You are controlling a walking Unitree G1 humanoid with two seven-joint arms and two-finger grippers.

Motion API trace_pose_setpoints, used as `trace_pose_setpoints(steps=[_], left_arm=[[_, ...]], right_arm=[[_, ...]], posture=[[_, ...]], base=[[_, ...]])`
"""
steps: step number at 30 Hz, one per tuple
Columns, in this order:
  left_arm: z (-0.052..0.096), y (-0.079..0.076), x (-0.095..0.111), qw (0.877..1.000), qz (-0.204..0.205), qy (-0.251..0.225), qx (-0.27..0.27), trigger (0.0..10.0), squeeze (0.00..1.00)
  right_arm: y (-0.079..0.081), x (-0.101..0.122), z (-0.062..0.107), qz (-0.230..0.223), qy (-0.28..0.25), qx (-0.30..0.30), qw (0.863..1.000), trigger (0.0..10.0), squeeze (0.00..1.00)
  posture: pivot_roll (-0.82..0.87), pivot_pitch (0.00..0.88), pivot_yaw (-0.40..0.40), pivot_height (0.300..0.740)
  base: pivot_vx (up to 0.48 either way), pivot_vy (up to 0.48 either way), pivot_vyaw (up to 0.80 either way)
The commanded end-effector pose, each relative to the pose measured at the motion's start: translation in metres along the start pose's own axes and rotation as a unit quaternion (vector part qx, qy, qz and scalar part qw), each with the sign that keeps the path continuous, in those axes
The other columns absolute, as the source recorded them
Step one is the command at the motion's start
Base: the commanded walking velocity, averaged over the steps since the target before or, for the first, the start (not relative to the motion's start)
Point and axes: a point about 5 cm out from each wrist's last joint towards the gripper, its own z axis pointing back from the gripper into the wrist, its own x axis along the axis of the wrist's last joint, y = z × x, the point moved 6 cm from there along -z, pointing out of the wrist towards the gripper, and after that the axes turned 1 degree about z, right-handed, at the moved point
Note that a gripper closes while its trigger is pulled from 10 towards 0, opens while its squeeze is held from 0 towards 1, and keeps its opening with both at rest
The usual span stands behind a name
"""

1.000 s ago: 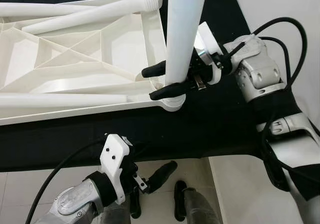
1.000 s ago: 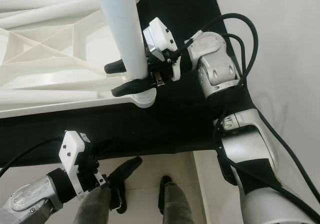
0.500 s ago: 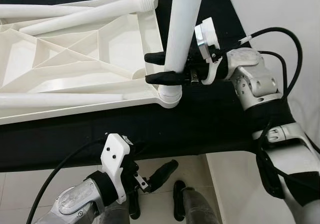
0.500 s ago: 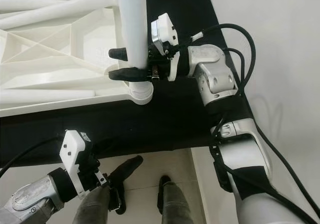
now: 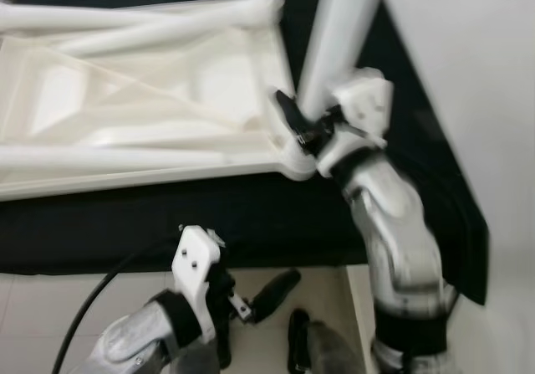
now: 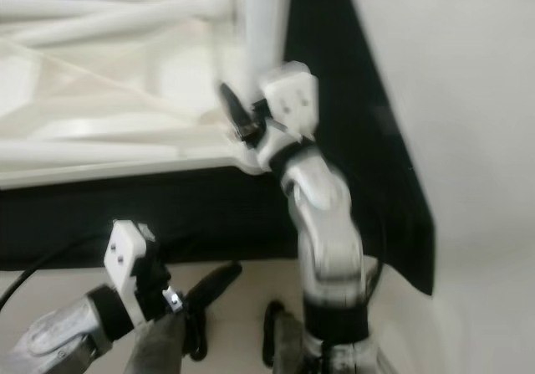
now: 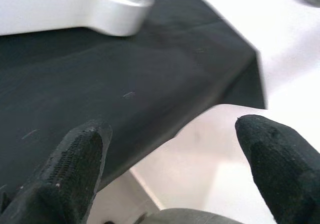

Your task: Building children table

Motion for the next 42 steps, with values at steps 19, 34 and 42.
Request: trace_pose_setpoints(steps=[19,34,42], left_arm=[[-0.019,0.048,-0.009,0.996,-0.031,-0.039,0.078,10.0,0.0],[-0.023,0.046,-0.006,0.994,-0.073,-0.065,0.053,10.0,0.0],[-0.02,0.052,0.017,0.99,-0.092,-0.089,0.053,10.0,0.0]], right_arm=[[0.008,-0.075,-0.014,-0.08,0.118,0.059,0.988,10.0,1.0],[0.009,-0.032,-0.048,-0.037,0.036,0.384,0.922,10.0,0.0],[-0.003,-0.057,-0.056,-0.039,0.092,0.397,0.912,0.0,0.0]], posture=[[0.05,0.178,-0.042,0.74],[0.09,0.093,-0.075,0.74],[0.11,0.066,-0.096,0.74]], base=[[0.0,0.0,0.0],[0.0,0.0,0.0],[0.0,0.0,0.0]])
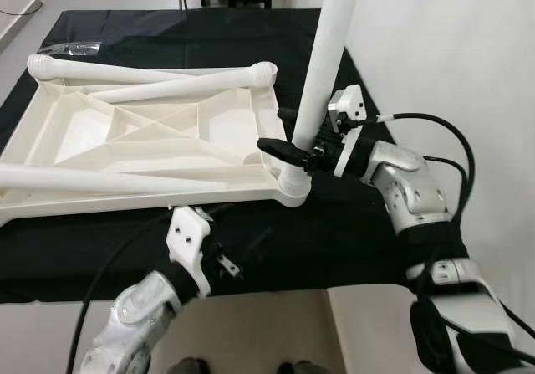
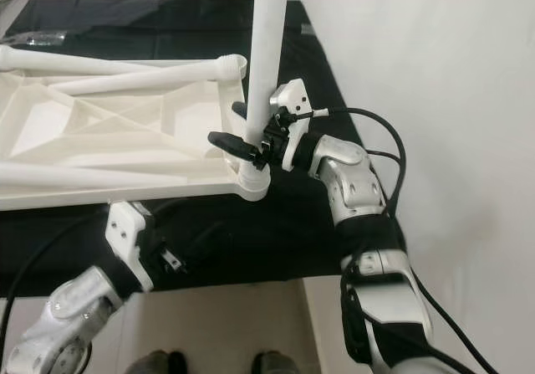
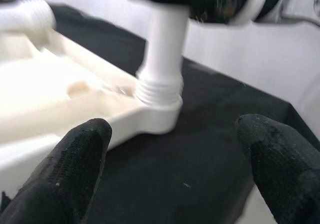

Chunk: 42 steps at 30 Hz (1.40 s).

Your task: Building children table

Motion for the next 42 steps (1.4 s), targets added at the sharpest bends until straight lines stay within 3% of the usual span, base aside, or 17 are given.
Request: trace_pose_setpoints(steps=[1,11,12,13,14,15,16,17,19,25,26,27,28,32,33,34,42], left_arm=[[0.004,0.001,0.01,1.0,-0.001,-0.01,-0.005,10.0,0.0],[0.016,-0.01,-0.008,0.999,0.015,0.023,-0.026,10.0,0.0],[0.018,-0.012,-0.013,0.999,0.014,0.033,-0.028,10.0,0.0],[0.02,-0.014,-0.019,0.999,0.015,0.042,-0.027,10.0,0.0],[0.02,-0.014,-0.019,0.999,0.015,0.042,-0.027,10.0,0.0],[0.022,-0.016,-0.024,0.998,0.019,0.048,-0.025,10.0,0.0],[0.022,-0.016,-0.024,0.998,0.019,0.048,-0.025,10.0,0.0],[0.023,-0.017,-0.027,0.998,0.022,0.054,-0.024,10.0,0.0],[0.024,-0.018,-0.031,0.998,0.031,0.06,-0.019,10.0,0.0],[0.022,-0.022,-0.039,0.996,0.041,0.071,-0.028,10.0,0.0],[0.022,-0.021,-0.041,0.996,0.042,0.074,-0.024,0.0,0.0],[0.022,-0.021,-0.041,0.996,0.042,0.074,-0.024,0.0,0.0],[0.023,-0.017,-0.043,0.996,0.045,0.077,-0.012,0.0,0.0],[0.023,-0.015,-0.046,0.996,0.047,0.077,-0.005,0.0,0.0],[0.022,-0.015,-0.047,0.996,0.048,0.078,-0.005,0.0,0.0],[0.021,-0.014,-0.048,0.996,0.048,0.078,-0.005,0.0,0.0],[0.018,-0.014,-0.051,0.996,0.048,0.08,-0.007,0.0,0.0]], right_arm=[[-0.001,-0.013,0.001,0.0,0.026,0.006,1.0,0.0,0.0],[-0.007,-0.056,0.023,-0.005,0.107,-0.031,0.994,0.0,0.0],[-0.008,-0.067,0.026,-0.02,0.114,-0.07,0.991,0.0,0.0],[-0.018,-0.085,0.031,-0.034,0.132,-0.182,0.974,0.0,0.0],[-0.018,-0.085,0.031,-0.034,0.132,-0.182,0.974,0.0,0.0],[-0.027,-0.098,0.046,-0.058,0.139,-0.327,0.933,0.0,0.0],[-0.027,-0.098,0.046,-0.058,0.139,-0.327,0.933,0.0,0.0],[-0.006,-0.107,0.049,-0.098,0.136,-0.374,0.912,0.0,0.0],[0.034,-0.106,0.044,-0.119,0.126,-0.373,0.912,0.0,0.0],[0.034,-0.108,0.032,-0.102,0.133,-0.339,0.926,0.0,0.0],[0.032,-0.107,0.029,-0.101,0.134,-0.34,0.925,0.0,0.0],[0.032,-0.107,0.029,-0.101,0.134,-0.34,0.925,0.0,0.0],[0.025,-0.099,0.024,-0.099,0.126,-0.338,0.927,10.0,0.0],[0.017,-0.082,0.022,-0.092,0.11,-0.333,0.932,10.0,0.0],[0.013,-0.074,0.021,-0.089,0.095,-0.321,0.938,10.0,0.89],[0.012,-0.066,0.018,-0.088,0.077,-0.296,0.948,10.0,1.0],[0.001,-0.022,0.015,-0.091,-0.016,-0.136,0.986,10.0,0.99]], posture=[[0.11,0.063,-0.097,0.74],[0.09,0.065,-0.086,0.74],[0.09,0.069,-0.084,0.74],[0.09,0.073,-0.083,0.74],[0.09,0.073,-0.083,0.74],[0.09,0.074,-0.081,0.74],[0.09,0.074,-0.081,0.74],[0.08,0.083,-0.074,0.74],[0.07,0.086,-0.062,0.74],[0.06,0.079,-0.058,0.74],[0.06,0.076,-0.049,0.74],[0.06,0.076,-0.049,0.74],[0.07,0.076,-0.045,0.74],[0.07,0.076,-0.046,0.74],[0.07,0.072,-0.046,0.74],[0.07,0.072,-0.046,0.74],[0.08,0.057,-0.053,0.74]], base=[[0.0,0.0,0.0],[0.0,0.0,0.0],[0.0,0.0,0.0],[0.0,0.0,0.0],[0.0,0.0,0.0],[0.0,0.0,0.0],[0.0,0.0,0.0],[0.0,0.0,0.0],[0.0,0.0,0.0],[0.0,0.0,0.0],[0.0,0.0,0.0],[0.0,0.0,0.0],[0.0,0.0,0.0],[0.0,0.0,0.0],[0.0,0.0,0.0],[0.0,0.0,0.0],[0.0,0.0,0.0]])
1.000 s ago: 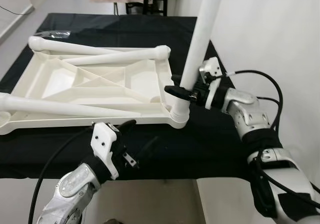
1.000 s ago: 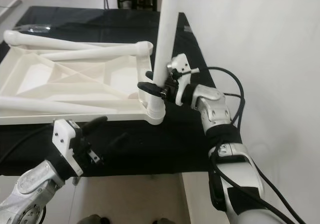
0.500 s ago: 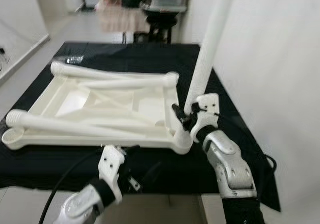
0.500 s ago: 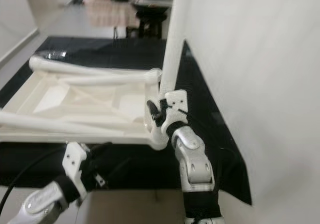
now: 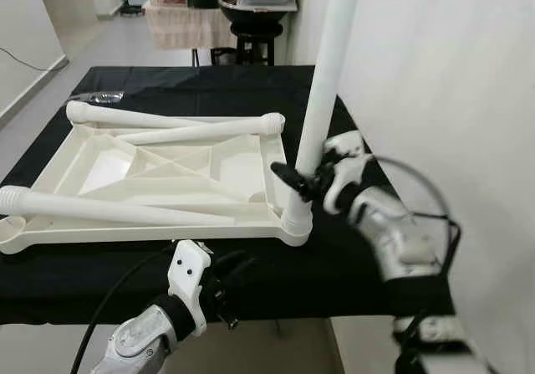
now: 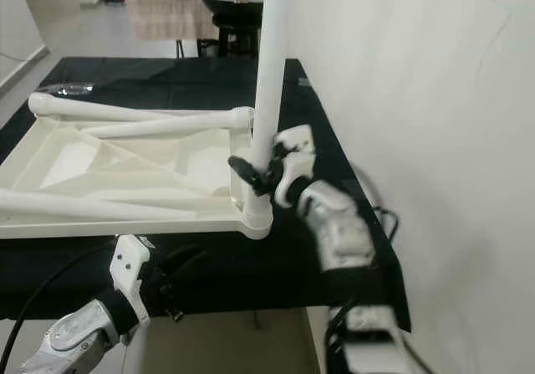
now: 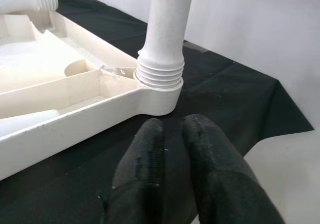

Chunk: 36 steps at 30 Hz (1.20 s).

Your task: Building children table

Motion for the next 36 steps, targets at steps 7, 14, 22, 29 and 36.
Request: trace_pose_setpoints(steps=[7,14,22,29,36], left_arm=[[-0.004,0.0,-0.006,1.0,0.0,0.004,-0.002,0.0,0.0],[-0.007,-0.001,-0.008,1.0,0.001,0.002,-0.004,0.0,0.0],[-0.009,-0.001,-0.008,1.0,0.003,-0.001,-0.003,0.0,0.0],[-0.008,0.002,-0.007,1.0,0.001,-0.003,0.01,10.0,0.0],[-0.007,0.006,-0.005,1.0,0.004,-0.006,0.012,10.0,0.0]], right_arm=[[0.022,-0.013,0.005,0.025,0.046,0.191,0.98,10.0,0.0],[0.016,-0.014,0.001,0.033,0.066,0.228,0.971,2.4,0.0],[0.009,-0.013,0.001,0.03,0.062,0.223,0.972,0.0,0.0],[-0.013,-0.043,0.01,0.061,0.094,0.08,0.991,0.0,0.0],[-0.014,-0.085,0.025,0.0,0.108,-0.216,0.971,0.0,0.0]], posture=[[0.1,0.042,-0.065,0.74],[0.1,0.032,-0.069,0.74],[0.08,0.028,-0.071,0.74],[0.06,0.044,-0.074,0.74],[0.03,0.065,-0.039,0.74]], base=[[0.0,0.0,0.0],[0.0,0.0,0.0],[0.0,0.0,0.0],[0.0,0.0,0.0],[0.0,0.0,0.0]])
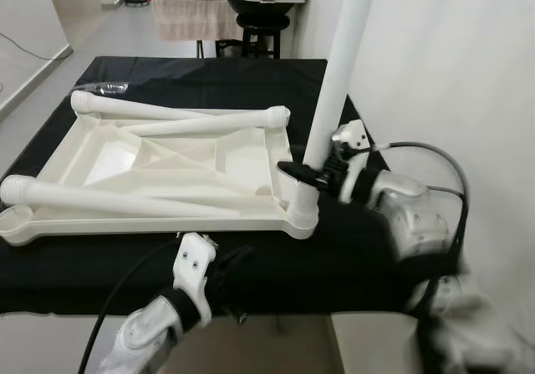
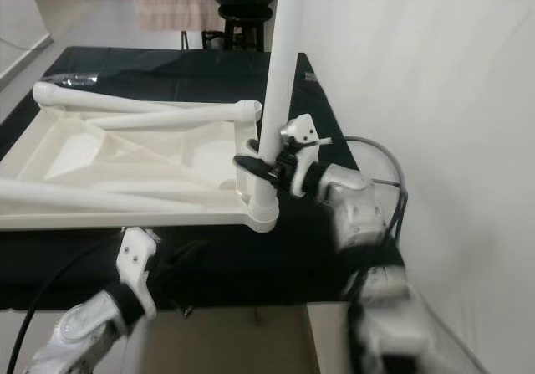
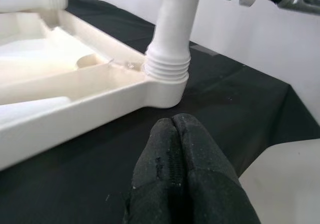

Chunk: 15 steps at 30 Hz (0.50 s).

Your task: Building children table

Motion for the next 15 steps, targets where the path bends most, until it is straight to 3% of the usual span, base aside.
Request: trace_pose_setpoints(steps=[1,11,12,14,15], left_arm=[[0.0,0.003,-0.002,1.0,0.005,0.003,0.002,10.0,0.0],[-0.005,0.007,-0.001,1.0,0.003,0.001,0.006,10.0,0.0],[-0.006,0.007,0.0,1.0,0.003,0.0,0.006,10.0,0.0],[-0.006,0.008,0.0,1.0,0.003,0.0,0.006,10.0,0.0],[-0.007,0.011,0.003,1.0,0.003,-0.002,0.008,10.0,0.0]], right_arm=[[-0.016,-0.049,0.017,-0.018,0.1,-0.078,0.992,0.0,0.0],[-0.007,-0.046,0.003,0.003,0.095,-0.045,0.994,0.0,0.0],[-0.004,-0.043,0.001,0.001,0.094,-0.046,0.994,10.0,0.0],[-0.002,-0.04,0.001,0.001,0.095,-0.048,0.994,10.0,0.0],[0.004,-0.029,-0.004,0.0,0.078,-0.012,0.997,10.0,1.0]], posture=[[0.01,0.054,-0.031,0.74],[0.02,0.058,-0.038,0.74],[0.02,0.059,-0.037,0.74],[0.02,0.059,-0.037,0.74],[0.03,0.067,-0.033,0.74]], base=[[0.0,0.0,0.0],[0.0,0.0,0.0],[0.0,0.0,0.0],[0.0,0.0,0.0],[0.0,0.0,0.0]])
